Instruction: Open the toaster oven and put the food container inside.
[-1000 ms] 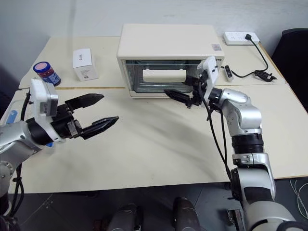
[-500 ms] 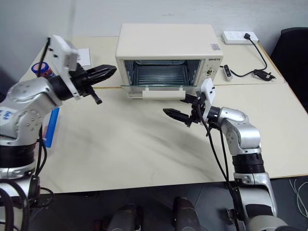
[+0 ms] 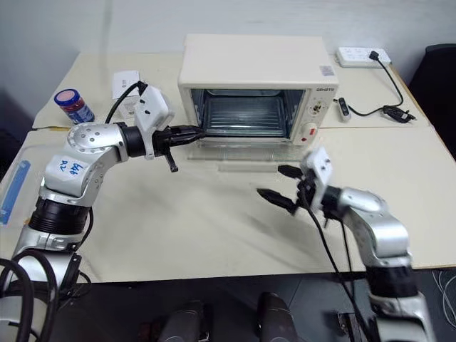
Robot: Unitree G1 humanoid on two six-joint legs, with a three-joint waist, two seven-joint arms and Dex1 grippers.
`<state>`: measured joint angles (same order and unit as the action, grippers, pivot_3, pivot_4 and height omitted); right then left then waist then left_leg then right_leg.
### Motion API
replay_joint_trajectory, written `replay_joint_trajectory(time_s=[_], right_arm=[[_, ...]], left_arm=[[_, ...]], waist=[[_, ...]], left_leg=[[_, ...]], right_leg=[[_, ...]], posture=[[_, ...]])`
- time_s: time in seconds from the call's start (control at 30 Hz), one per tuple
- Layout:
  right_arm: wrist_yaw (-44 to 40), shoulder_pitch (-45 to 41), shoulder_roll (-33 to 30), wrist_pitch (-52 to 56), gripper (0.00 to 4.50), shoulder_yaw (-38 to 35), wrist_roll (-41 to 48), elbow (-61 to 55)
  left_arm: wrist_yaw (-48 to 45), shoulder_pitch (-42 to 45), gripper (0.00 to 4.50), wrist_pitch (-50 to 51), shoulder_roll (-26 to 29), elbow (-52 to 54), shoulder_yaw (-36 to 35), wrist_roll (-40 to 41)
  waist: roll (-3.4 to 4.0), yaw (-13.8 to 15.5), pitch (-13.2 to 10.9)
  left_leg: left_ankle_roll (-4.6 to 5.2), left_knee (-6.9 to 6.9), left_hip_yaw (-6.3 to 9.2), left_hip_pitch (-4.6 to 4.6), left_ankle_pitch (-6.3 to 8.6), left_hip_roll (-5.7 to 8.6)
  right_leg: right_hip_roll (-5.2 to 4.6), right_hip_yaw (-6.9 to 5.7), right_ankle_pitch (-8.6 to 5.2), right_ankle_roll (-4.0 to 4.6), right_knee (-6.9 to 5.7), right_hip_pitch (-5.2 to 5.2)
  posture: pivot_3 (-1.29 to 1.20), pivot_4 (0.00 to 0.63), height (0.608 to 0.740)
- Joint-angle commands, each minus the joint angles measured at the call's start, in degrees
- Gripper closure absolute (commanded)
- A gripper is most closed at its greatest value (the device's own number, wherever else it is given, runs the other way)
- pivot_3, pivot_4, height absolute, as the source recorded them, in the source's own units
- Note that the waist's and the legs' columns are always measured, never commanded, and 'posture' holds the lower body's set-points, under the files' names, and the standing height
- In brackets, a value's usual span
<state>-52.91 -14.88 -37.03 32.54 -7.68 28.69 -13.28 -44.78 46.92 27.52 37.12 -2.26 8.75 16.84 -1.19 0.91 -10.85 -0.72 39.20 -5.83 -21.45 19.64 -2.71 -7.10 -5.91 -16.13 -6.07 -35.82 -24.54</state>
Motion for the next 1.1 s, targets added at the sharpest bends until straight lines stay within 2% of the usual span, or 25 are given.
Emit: replay_joint_trajectory(time_s=[0.03,0.23,0.43,0.53,0.63,0.73,0.83,0.87,0.97,1.03,1.1], right_arm=[[-2.2,5.6,-5.4,3.1,0.0,-7.4,5.4,-8.4],[-3.6,10.3,-10.6,8.1,0.0,-14.9,13.5,-13.8],[-3.3,4.6,-13.2,11.4,0.0,-17.5,20.5,-13.5],[-4.2,0.4,-14.3,11.4,0.0,-16.2,22.4,-12.4],[-5.8,-5.0,-14.0,10.7,0.0,-13.2,22.8,-9.8],[-8.9,-11.2,-13.3,9.6,0.0,-8.3,21.6,-6.2],[-12.6,-17.2,-12.1,7.9,0.0,-3.3,19.7,-1.9],[-13.7,-18.7,-11.8,7.5,0.0,-2.1,19.3,-0.5],[-18.0,-23.3,-10.3,6.0,0.0,2.4,17.2,4.1],[-20.5,-26.1,-9.2,5.7,0.0,4.8,16.2,6.7],[-22.1,-28.7,-7.9,5.7,0.0,6.7,15.4,9.0]], left_arm=[[-1.4,-3.4,4.42,0.0,0.2,4.8,0.6,-1.1],[-0.8,-9.2,4.42,0.9,-1.2,7.1,3.0,-4.1],[1.7,-11.7,4.42,2.4,-3.1,6.7,3.4,-6.9],[2.7,-14.7,4.42,5.5,-2.7,11.7,1.8,-6.1],[5.9,-19.3,4.42,11.9,-2.1,20.1,-2.9,-4.4],[10.1,-25.8,4.42,19.6,-1.3,30.7,-9.9,-3.0],[14.0,-32.7,4.42,30.8,-3.8,44.1,-22.1,1.5],[15.6,-34.0,4.26,35.2,-5.7,48.3,-26.4,2.9],[21.6,-34.3,3.58,50.4,-16.2,60.3,-40.7,5.4],[28.2,-34.2,2.99,53.7,-19.6,62.2,-49.0,10.7],[39.0,-34.3,2.38,52.6,-23.6,62.3,-57.8,20.3]], waist=[[0.0,0.3,0.0],[-0.01,0.4,0.0],[-0.01,0.5,0.0],[-0.01,0.4,0.0],[-0.01,0.3,0.0],[-0.01,0.2,0.0],[-0.02,-0.1,0.0],[-0.01,-0.1,0.0],[-0.02,0.3,0.0],[-0.02,0.6,0.0],[-0.02,0.5,0.0]], left_leg=[[0.0,0.02,-0.04,0.01,0.0,0.0],[0.02,0.1,-0.06,0.16,-0.09,-0.05],[0.03,0.1,-0.02,0.15,-0.09,-0.04],[0.04,0.09,0.0,0.14,-0.09,-0.04],[0.04,0.08,0.02,0.14,-0.08,-0.05],[0.05,0.08,0.06,0.14,-0.08,-0.07],[0.05,0.08,0.17,0.13,-0.08,-0.07],[0.05,0.08,0.23,0.12,-0.08,-0.08],[0.08,0.13,0.35,0.09,-0.07,0.0],[0.1,0.26,0.4,0.07,-0.05,0.0],[0.09,0.33,0.49,0.07,-0.05,-0.01]], right_leg=[[0.0,0.03,0.01,-0.01,0.0,0.0],[0.0,0.09,0.01,-0.02,-0.05,0.12],[0.0,0.09,0.02,-0.02,-0.08,0.12],[0.0,0.08,0.02,-0.02,-0.06,0.11],[-0.01,0.09,0.02,-0.02,-0.07,0.11],[-0.02,0.09,0.02,-0.02,-0.07,0.12],[-0.06,0.11,0.02,-0.02,-0.08,0.1],[-0.06,0.1,0.01,-0.02,-0.07,0.11],[-0.13,0.08,0.02,-0.02,-0.08,0.15],[-0.13,-0.03,0.02,-0.03,-0.09,0.26],[-0.13,-0.06,0.02,-0.03,-0.12,0.31]], posture=[[0.0,0.15,0.74],[0.0,0.15,0.74],[0.0,0.15,0.74],[0.0,0.15,0.74],[0.0,0.15,0.74],[0.0,0.15,0.74],[0.0,0.15,0.74],[0.0,0.15,0.74],[0.0,0.15,0.74],[0.0,0.15,0.74],[0.0,0.15,0.74]])
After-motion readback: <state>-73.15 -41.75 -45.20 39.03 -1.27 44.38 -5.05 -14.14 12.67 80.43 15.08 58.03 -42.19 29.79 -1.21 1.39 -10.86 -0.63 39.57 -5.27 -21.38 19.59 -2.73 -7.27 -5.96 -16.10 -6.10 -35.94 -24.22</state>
